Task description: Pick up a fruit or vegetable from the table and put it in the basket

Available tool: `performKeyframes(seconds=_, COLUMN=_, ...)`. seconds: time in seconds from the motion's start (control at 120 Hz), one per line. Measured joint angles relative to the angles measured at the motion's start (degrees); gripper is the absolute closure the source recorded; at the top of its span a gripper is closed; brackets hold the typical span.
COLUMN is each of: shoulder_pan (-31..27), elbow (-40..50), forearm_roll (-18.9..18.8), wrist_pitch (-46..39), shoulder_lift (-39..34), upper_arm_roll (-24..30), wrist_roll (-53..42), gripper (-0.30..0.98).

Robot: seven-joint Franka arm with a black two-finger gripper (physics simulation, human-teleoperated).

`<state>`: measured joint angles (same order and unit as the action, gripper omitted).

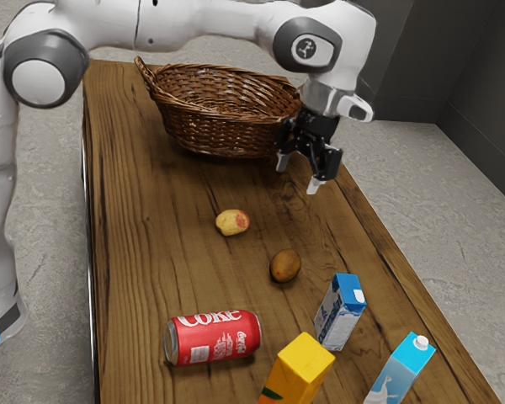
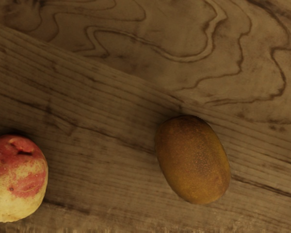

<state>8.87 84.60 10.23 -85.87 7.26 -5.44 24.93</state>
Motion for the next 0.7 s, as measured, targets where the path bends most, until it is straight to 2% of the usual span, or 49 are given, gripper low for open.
performKeyframes(seconds=0.175, shoulder_pan=-0.3, elbow=11.1, forearm_roll=0.6, wrist_pitch=-6.8, shoulder_lift=-1.9, upper_arm_roll=-0.3, wrist_roll=9.3, gripper=0.0)
performKeyframes(seconds=0.333, shoulder_pan=-0.6, elbow=13.2, forearm_roll=-0.7, wrist_pitch=-12.3, shoulder_lift=-1.2, upper_arm_roll=-0.3, wrist_roll=14.8, gripper=0.0)
performKeyframes(seconds=0.417, shoulder_pan=-0.4, elbow=13.2, forearm_roll=-3.1, wrist_pitch=-14.3, shoulder_lift=0.0, upper_arm_roll=0.0, wrist_roll=17.2, gripper=0.0)
performKeyframes(seconds=0.55, shoulder_pan=2.0, elbow=13.8, forearm_roll=-10.1, wrist_pitch=-16.2, shoulder_lift=0.5, upper_arm_roll=0.3, wrist_roll=20.0, gripper=0.0)
performKeyframes(seconds=0.7, shoulder_pan=3.8, elbow=13.4, forearm_roll=-12.6, wrist_pitch=-17.4, shoulder_lift=0.4, upper_arm_roll=0.4, wrist_roll=22.2, gripper=0.0)
